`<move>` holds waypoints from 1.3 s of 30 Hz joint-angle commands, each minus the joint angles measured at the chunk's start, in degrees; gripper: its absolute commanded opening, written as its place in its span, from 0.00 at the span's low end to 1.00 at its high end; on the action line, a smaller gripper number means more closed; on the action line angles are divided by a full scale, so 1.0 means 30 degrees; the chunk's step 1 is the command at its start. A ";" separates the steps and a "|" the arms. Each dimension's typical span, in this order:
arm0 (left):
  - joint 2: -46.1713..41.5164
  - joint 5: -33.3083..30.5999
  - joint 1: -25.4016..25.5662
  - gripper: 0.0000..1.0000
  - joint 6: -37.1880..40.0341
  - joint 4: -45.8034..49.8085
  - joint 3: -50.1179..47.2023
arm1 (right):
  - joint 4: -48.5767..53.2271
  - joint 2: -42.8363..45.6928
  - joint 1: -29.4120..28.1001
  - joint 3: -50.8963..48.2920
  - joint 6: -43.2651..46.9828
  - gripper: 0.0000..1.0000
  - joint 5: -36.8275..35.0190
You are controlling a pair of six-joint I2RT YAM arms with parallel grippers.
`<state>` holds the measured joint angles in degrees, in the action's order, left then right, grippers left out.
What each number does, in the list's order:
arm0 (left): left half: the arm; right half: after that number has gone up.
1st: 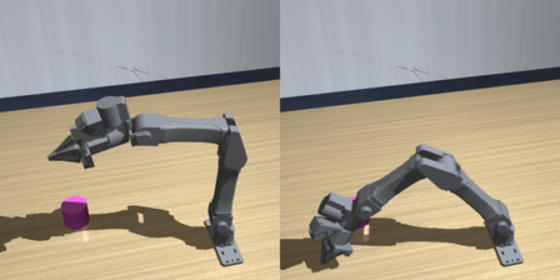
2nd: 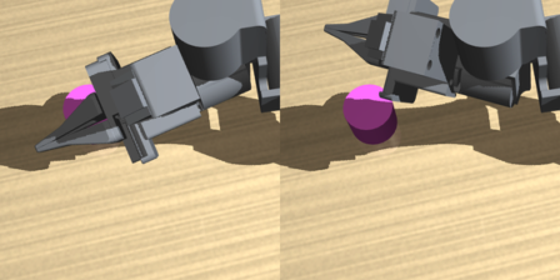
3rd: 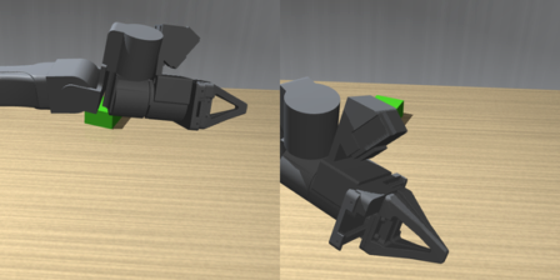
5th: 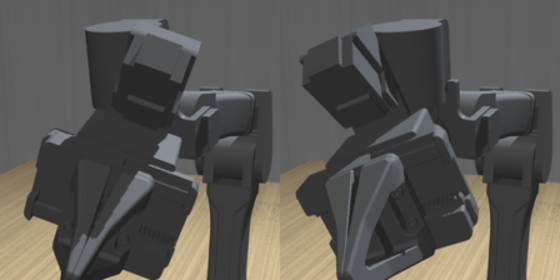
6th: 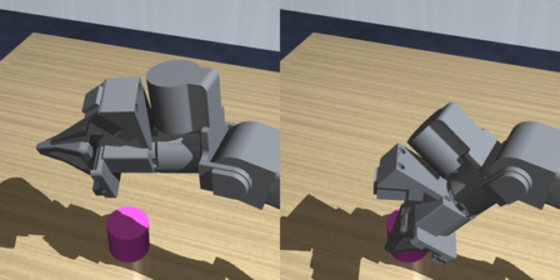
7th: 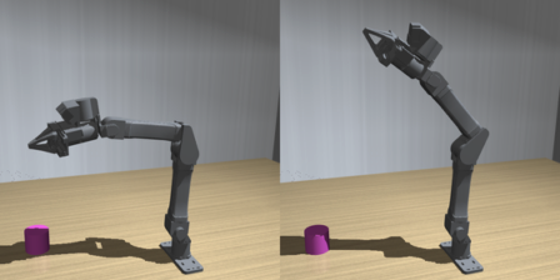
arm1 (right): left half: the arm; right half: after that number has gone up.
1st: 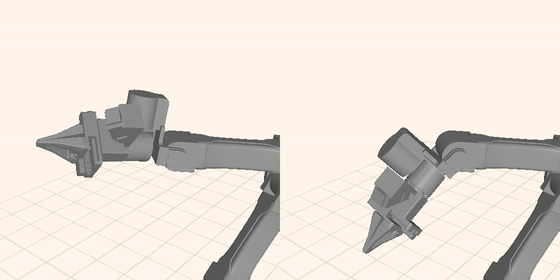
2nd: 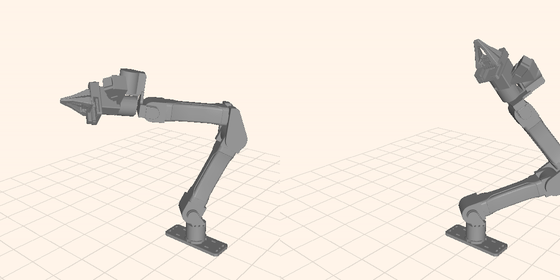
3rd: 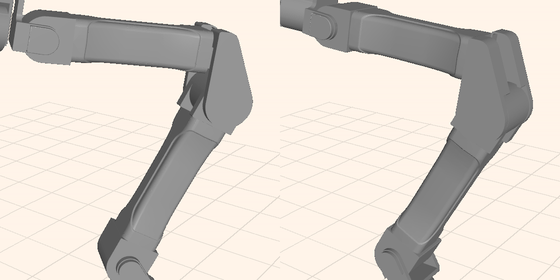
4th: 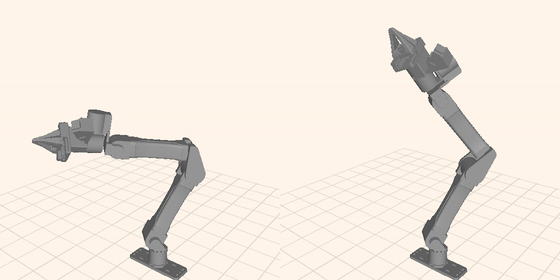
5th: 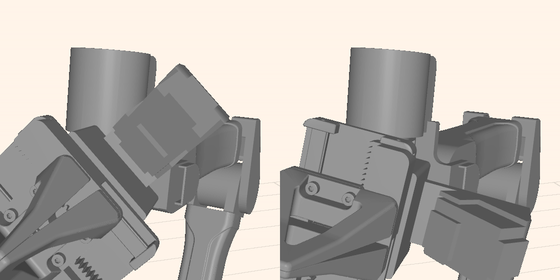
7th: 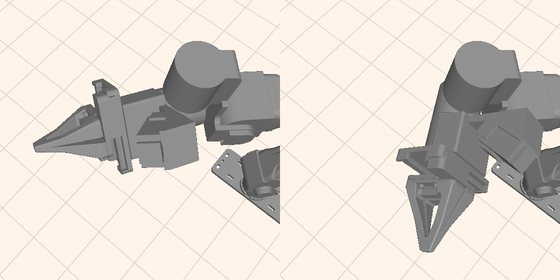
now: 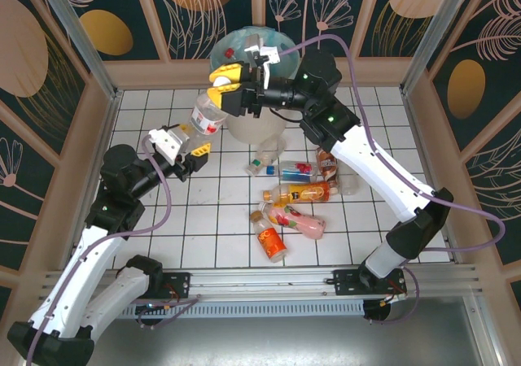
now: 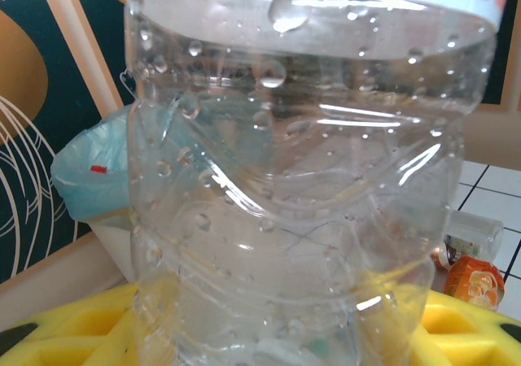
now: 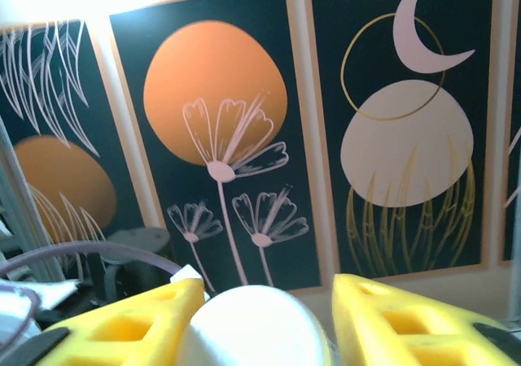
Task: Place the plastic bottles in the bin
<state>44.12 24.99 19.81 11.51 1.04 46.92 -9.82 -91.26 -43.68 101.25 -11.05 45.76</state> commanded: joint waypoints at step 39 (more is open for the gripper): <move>-0.3314 -0.8024 0.0044 0.99 -0.3704 0.0960 -0.0374 | 0.9316 -1.2760 0.5423 1.4061 0.5521 0.00 -1.8006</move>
<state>34.15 2.35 19.84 2.11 3.70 46.65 15.31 -129.54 -26.65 143.96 5.15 -7.49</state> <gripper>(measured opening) 0.987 0.314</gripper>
